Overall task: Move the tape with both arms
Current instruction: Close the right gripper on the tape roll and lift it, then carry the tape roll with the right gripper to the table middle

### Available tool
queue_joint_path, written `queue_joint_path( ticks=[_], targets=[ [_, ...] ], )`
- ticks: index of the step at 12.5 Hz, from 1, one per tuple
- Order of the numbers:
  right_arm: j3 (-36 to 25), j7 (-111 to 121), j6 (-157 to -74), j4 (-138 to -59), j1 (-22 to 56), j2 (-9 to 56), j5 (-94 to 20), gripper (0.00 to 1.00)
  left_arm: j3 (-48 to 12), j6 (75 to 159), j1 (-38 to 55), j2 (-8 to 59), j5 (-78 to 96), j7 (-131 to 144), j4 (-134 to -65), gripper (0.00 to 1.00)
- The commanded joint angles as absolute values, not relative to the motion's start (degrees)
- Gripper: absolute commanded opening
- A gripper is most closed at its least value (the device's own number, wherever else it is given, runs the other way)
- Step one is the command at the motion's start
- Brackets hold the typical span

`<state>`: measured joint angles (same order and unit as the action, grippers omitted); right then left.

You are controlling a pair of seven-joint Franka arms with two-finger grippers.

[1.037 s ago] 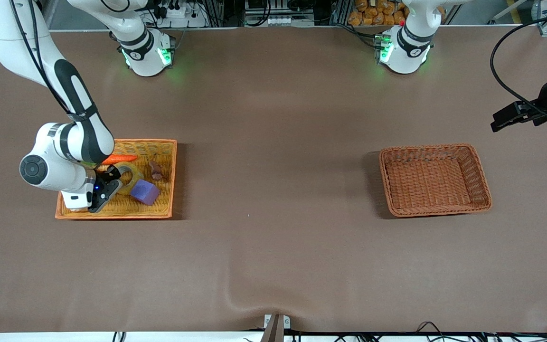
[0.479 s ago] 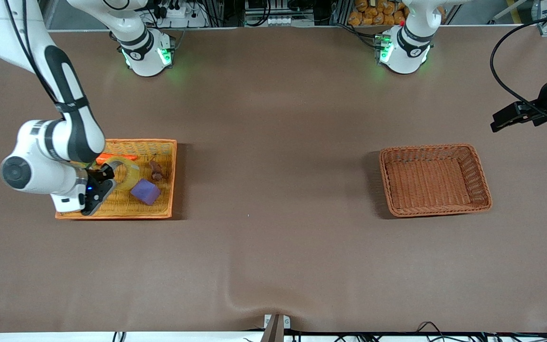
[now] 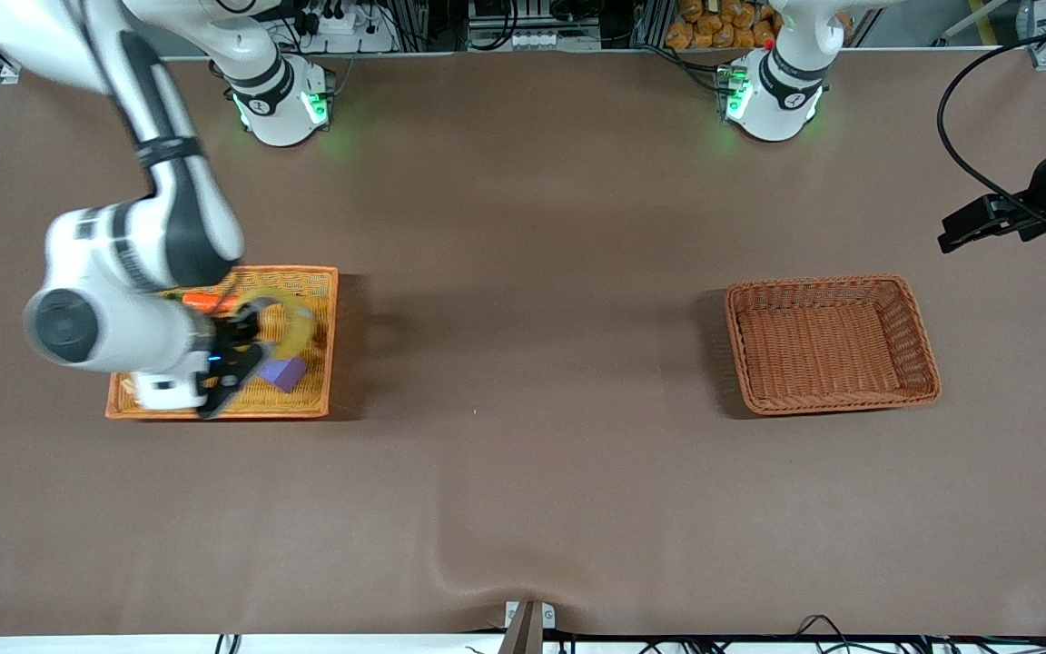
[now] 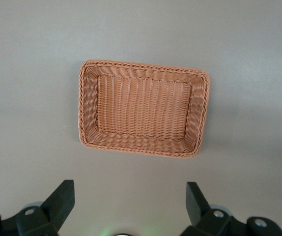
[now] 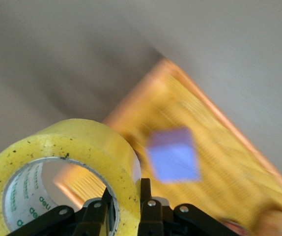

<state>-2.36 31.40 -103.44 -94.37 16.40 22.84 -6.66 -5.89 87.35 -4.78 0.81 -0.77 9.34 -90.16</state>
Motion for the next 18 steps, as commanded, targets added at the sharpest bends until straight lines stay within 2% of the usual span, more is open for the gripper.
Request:
queue_joint_path(
  ticks=[1, 3, 4, 6, 8, 10, 14, 17, 18],
  targets=[
    [-3.08, 16.59, -103.52, -91.94, 25.36, 24.08, -12.9, 0.0, -5.98, 86.75, -5.19, 0.62, -0.35, 8.26, -90.09, 1.0],
    [-3.08, 3.15, -106.24, -89.83, 31.0, 26.27, -13.62, 0.0, -5.98, 86.75, -5.19, 0.62, -0.35, 8.17, -90.09, 1.0],
    [-2.99, -4.49, -110.35, -89.74, 34.85, 27.85, -13.62, 0.0, -5.98, 86.75, -5.19, 0.62, -0.35, 8.17, -90.09, 1.0],
    [-2.99, -18.56, -117.65, -88.26, 40.84, 32.58, -13.54, 0.0, -5.98, 86.75, -5.19, 0.79, -0.35, 8.17, -90.09, 1.0],
    [-3.51, -33.23, -120.66, -83.08, 47.34, 38.55, -12.57, 0.0, -5.98, 86.75, -5.19, 0.88, -0.35, 8.17, -90.09, 1.0],
    [-3.43, -41.9, -123.21, -78.24, 48.42, 43.75, -12.74, 0.0, -5.98, 86.75, -5.19, 0.88, -0.35, 8.35, -90.35, 1.0],
    [-3.25, -49.03, -130.33, -78.13, 50.62, 48.16, -13.01, 0.0, -5.98, 86.84, -5.1, 0.88, -0.35, 8.52, -90.79, 1.0],
    [-3.25, -48.96, -130.52, -77.96, 51.06, 49.57, -12.66, 0.0, -6.33, 86.84, -4.92, 1.23, -0.26, 8.7, -90.79, 1.0],
    [-3.25, -48.78, -130.43, -77.96, 51.06, 49.57, -12.66, 0.09, -6.42, 86.75, -4.75, 1.32, -0.26, 9.05, -90.88, 1.0]
  ],
)
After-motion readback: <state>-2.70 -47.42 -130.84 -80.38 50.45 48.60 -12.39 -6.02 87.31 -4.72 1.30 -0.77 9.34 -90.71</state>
